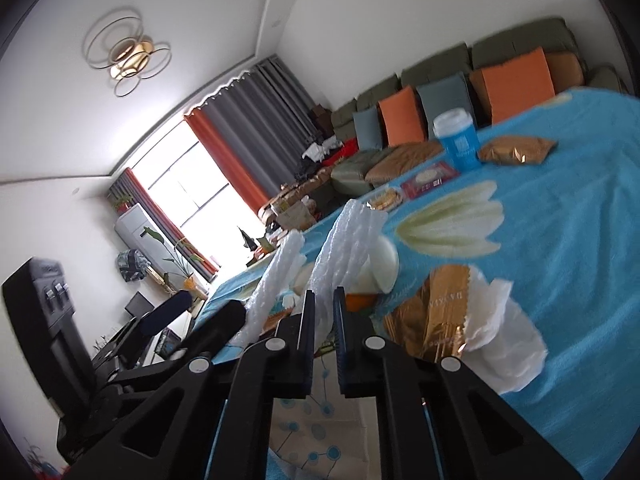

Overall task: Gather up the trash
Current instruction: 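Grasp a white foam net with the left tool while the right tool grasps another foam net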

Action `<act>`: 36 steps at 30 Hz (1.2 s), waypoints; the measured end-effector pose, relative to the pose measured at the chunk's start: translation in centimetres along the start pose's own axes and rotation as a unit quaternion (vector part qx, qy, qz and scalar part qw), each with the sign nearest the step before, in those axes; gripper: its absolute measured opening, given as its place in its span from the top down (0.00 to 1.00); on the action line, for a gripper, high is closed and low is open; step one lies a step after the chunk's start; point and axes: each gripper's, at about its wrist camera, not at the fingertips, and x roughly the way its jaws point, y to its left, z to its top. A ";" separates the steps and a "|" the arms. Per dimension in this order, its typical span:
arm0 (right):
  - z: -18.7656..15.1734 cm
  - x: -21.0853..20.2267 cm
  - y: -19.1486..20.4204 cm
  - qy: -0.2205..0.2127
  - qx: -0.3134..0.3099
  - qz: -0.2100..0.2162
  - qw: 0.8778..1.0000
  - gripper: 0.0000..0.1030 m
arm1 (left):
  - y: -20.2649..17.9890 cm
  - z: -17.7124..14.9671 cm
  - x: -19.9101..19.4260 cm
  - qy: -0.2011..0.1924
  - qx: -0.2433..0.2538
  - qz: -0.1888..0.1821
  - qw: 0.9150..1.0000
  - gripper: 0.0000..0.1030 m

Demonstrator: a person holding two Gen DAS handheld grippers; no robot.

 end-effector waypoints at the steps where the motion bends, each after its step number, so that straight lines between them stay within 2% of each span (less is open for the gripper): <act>1: 0.1 -0.2 0.0 -0.004 -0.004 -0.002 1.000 0.93 | -0.1 0.0 0.3 0.003 0.002 -0.001 1.000 0.06; 9: 0.6 -1.7 -0.5 -0.031 -0.017 -0.017 0.999 0.93 | 0.0 -0.3 3.5 0.052 -0.001 -0.005 0.999 0.24; 12: 0.7 -1.8 -0.6 -0.033 -0.018 -0.015 0.999 0.93 | -0.5 -0.4 4.3 0.065 0.012 -0.011 0.998 0.30; 19: 0.7 -2.0 -0.9 -0.033 -0.019 -0.011 0.999 0.93 | -0.6 -1.0 5.7 0.089 0.013 -0.022 0.996 0.65; 22: 0.7 -2.2 -0.7 -0.032 -0.020 -0.010 0.999 0.93 | -0.3 -0.9 5.2 0.085 0.001 -0.026 0.996 0.68; 24: 0.6 -2.1 -0.5 -0.028 -0.022 -0.008 0.999 0.93 | 0.2 -0.7 4.6 0.074 -0.011 -0.037 0.996 0.61; 27: 0.4 -1.9 -0.2 -0.026 -0.026 -0.006 0.999 0.93 | 0.8 -0.5 3.8 0.065 -0.024 -0.043 0.997 0.60; 31: 0.3 -2.1 0.2 -0.026 -0.030 -0.005 0.999 0.93 | 0.9 -0.7 3.6 0.067 -0.020 -0.052 0.996 0.77; 36: 0.2 -2.2 0.5 -0.024 -0.035 -0.005 0.999 0.93 | 1.3 -0.5 2.2 0.048 -0.034 -0.056 0.997 0.81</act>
